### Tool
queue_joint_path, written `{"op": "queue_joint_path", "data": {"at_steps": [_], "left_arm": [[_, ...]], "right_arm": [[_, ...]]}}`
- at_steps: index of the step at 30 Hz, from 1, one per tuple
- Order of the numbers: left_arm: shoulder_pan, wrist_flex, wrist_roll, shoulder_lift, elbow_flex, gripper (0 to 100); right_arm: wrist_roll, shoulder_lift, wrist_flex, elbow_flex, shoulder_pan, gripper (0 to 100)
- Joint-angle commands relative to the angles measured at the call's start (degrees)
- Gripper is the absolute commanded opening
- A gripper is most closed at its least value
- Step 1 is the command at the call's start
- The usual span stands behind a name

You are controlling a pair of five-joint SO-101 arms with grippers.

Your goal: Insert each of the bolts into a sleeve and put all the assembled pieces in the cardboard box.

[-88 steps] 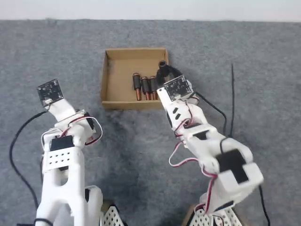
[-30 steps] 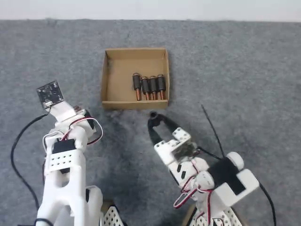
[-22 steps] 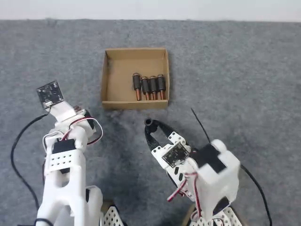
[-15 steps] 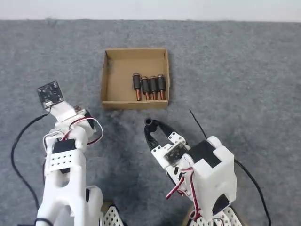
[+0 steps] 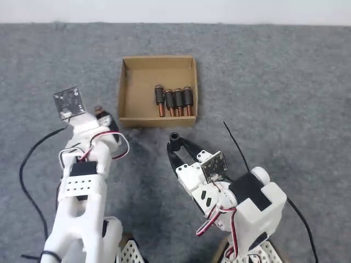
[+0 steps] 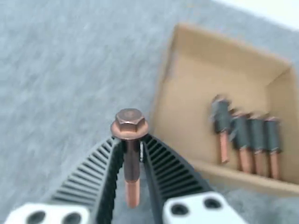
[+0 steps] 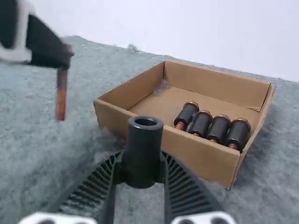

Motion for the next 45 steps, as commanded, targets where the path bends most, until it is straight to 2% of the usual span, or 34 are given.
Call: {"op": "queue_joint_path", "data": {"at_steps": [1, 8, 14, 17, 25, 36, 42, 45], "left_arm": [[3.3, -6.2, 0.9, -3.1, -0.8, 1], [8.1, -14.7, 0.8, -3.1, -0.8, 1], [12.9, -15.2, 0.7, -9.1, -0.7, 1], [16.1, -11.9, 0.7, -15.5, -0.5, 1], [26.7, 4.4, 0.7, -31.0, -0.4, 1], [28.1, 5.9, 0.7, -34.2, -0.5, 1], [33.2, 6.4, 0.7, -34.2, -0.8, 1], [35.1, 10.3, 0.7, -34.1, -2.0, 1]], "right_arm": [[-0.6, -3.5, 0.3, -2.1, -0.7, 0.6], [-0.5, -3.5, 0.3, -2.1, -0.7, 0.6], [-0.5, -3.5, 0.3, -2.1, -0.8, 0.6], [-0.5, -3.5, 0.1, -1.9, -0.9, 0.6], [-0.5, -3.6, -0.2, -1.5, -0.9, 0.6], [-0.5, -3.6, -7.1, 2.3, -2.5, 0.6], [-0.5, -3.6, -7.1, 2.1, -2.5, 0.6], [-0.5, -3.6, -7.1, 2.2, -2.3, 0.6]]}}
